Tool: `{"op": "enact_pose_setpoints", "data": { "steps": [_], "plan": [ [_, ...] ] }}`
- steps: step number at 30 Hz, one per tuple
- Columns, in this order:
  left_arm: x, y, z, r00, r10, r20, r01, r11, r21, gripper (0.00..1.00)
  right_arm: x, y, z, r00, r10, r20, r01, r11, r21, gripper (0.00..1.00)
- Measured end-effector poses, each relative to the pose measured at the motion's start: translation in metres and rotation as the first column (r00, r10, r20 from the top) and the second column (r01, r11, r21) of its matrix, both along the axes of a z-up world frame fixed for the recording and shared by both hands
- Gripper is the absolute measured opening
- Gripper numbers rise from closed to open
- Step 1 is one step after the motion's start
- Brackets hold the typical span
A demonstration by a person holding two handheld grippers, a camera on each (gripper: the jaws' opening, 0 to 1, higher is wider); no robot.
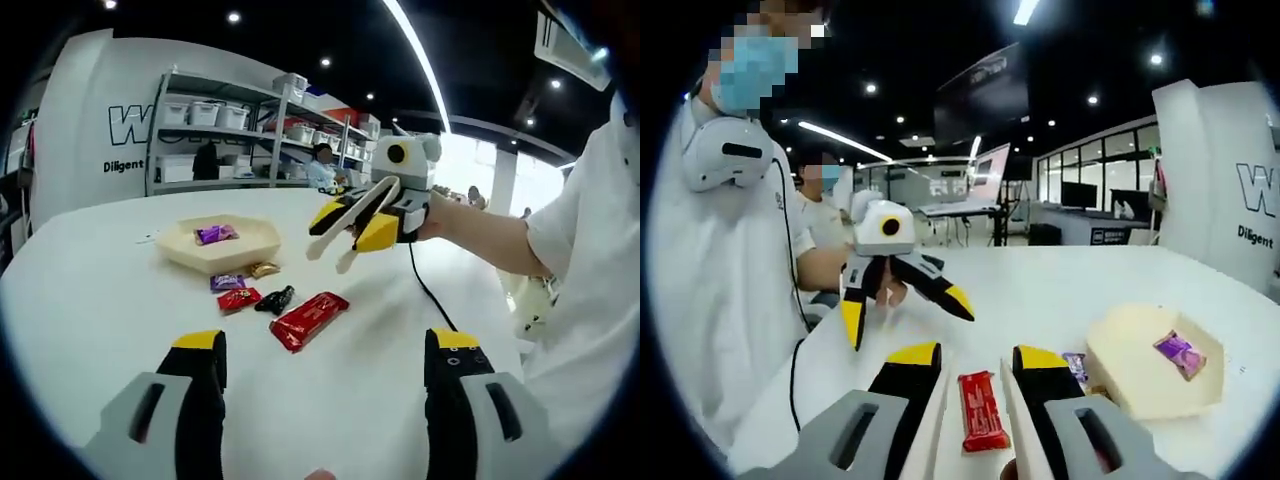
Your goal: Place the target food into the container with the food tongs after gripping and lifting it, then release it inside without dropping or visibly crushing the food.
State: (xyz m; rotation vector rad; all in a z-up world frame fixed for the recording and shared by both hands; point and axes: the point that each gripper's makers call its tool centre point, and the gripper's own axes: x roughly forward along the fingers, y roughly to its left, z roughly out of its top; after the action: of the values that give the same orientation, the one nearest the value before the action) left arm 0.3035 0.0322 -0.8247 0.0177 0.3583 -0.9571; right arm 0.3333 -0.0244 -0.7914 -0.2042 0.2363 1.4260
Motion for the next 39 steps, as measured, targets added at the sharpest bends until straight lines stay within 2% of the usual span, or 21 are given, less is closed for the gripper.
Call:
{"op": "enact_pose_setpoints", "data": {
  "steps": [14,39],
  "plan": [
    [0.000,-0.001,0.000,1.000,-0.005,-0.001,0.005,1.000,-0.004,0.79,0.000,0.002,-0.027,0.998,0.063,0.024,-0.059,0.987,-0.151,0.22],
    [0.001,0.002,-0.004,1.000,0.003,-0.009,-0.003,1.000,-0.006,0.79,0.007,0.005,-0.052,0.992,0.122,0.034,-0.108,0.956,-0.272,0.23]
  ]
}}
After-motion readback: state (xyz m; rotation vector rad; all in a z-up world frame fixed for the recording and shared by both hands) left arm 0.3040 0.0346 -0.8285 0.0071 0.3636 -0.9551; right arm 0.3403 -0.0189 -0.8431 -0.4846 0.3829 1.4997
